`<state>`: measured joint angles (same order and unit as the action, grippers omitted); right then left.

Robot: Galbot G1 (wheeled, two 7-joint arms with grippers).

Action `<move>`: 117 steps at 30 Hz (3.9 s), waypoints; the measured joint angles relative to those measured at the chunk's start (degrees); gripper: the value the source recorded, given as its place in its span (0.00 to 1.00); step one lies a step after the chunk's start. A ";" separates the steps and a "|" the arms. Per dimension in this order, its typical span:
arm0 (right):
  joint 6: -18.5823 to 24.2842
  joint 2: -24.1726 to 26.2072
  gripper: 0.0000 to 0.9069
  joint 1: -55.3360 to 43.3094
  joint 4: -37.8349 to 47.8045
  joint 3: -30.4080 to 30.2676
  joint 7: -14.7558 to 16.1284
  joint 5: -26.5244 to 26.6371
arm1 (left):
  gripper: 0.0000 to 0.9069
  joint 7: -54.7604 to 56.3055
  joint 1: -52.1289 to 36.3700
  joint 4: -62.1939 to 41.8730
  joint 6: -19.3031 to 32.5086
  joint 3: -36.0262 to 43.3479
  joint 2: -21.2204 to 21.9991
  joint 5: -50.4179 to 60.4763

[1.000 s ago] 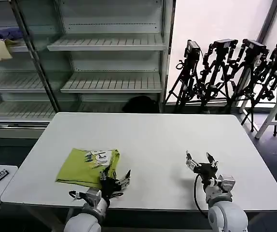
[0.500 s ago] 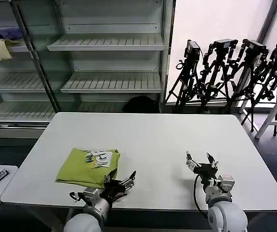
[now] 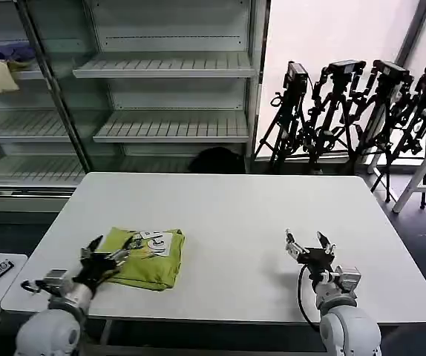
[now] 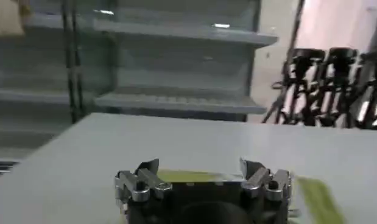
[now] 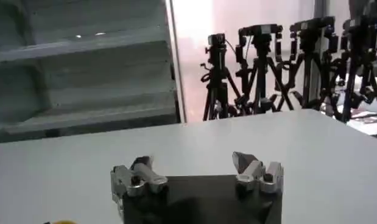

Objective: Fold and organize the clothes.

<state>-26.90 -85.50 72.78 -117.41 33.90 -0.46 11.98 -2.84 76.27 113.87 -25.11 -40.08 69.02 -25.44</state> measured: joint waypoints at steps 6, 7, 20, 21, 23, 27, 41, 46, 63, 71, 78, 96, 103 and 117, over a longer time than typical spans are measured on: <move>-0.07 0.18 1.00 0.03 -0.16 -0.28 0.02 -0.37 | 1.00 -1.61 -0.18 -2.16 -0.17 -3.88 -2.18 -0.50; -0.07 0.25 1.00 0.07 -0.19 -0.26 0.02 -0.37 | 1.00 -1.84 -0.24 -2.44 -0.24 -4.21 -2.36 -0.62; 0.11 -0.27 1.00 0.42 -0.02 -1.07 -0.09 -1.08 | 1.00 -3.45 -2.23 -6.24 -1.26 -3.86 -2.67 -0.80; 0.16 -0.27 1.00 0.49 -0.03 -1.05 -0.10 -1.10 | 1.00 -3.57 -2.24 -6.57 -1.25 -3.60 -2.57 -0.69; 0.21 -0.27 1.00 0.59 -0.06 -1.01 -0.10 -1.11 | 1.00 -3.80 -2.18 -7.04 -1.19 -3.16 -2.35 -0.64; 0.35 -0.33 1.00 0.91 -0.25 -1.00 -0.13 -1.13 | 1.00 -4.10 -2.12 -7.94 -1.00 -2.22 -1.95 -0.37; 0.51 -0.51 1.00 1.30 -0.67 -1.10 -0.33 -1.20 | 0.54 -4.27 -2.62 -9.65 -2.37 -2.26 -1.74 -2.61; 0.56 -0.59 1.00 1.28 -0.68 -1.19 -0.42 -1.24 | 0.04 -4.00 -2.27 -9.63 -3.48 -2.57 -1.37 -5.69; 0.66 -0.74 1.00 1.11 -0.73 -1.16 -0.55 -1.46 | 0.02 -3.48 -2.89 -10.07 -5.92 -2.50 -0.63 -11.62; 0.82 -0.69 1.00 0.96 -0.39 -1.15 -0.53 -1.52 | 0.00 -3.42 -2.13 -9.67 -2.35 -3.07 -0.83 -9.79; 1.31 -0.36 1.00 0.62 -0.21 -1.19 -0.35 -1.49 | 0.00 -4.46 -2.65 -8.41 1.70 -6.25 -3.10 -5.05; 2.52 0.11 1.00 1.47 0.34 -0.09 0.06 -1.50 | 0.01 -8.71 -2.50 1.98 2.56 -9.13 -9.87 10.10; 3.27 0.35 1.00 2.47 0.99 0.80 0.08 -1.37 | 0.02 -6.97 -0.81 3.54 5.06 4.75 -4.29 21.73; 3.05 0.00 1.00 2.46 0.97 0.83 0.29 -1.91 | 0.06 -1.10 -5.98 0.62 6.39 26.96 3.62 28.45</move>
<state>-23.85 -85.50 75.24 -116.44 34.73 -0.17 10.08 -3.94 70.28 114.49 -18.72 -13.12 72.63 3.01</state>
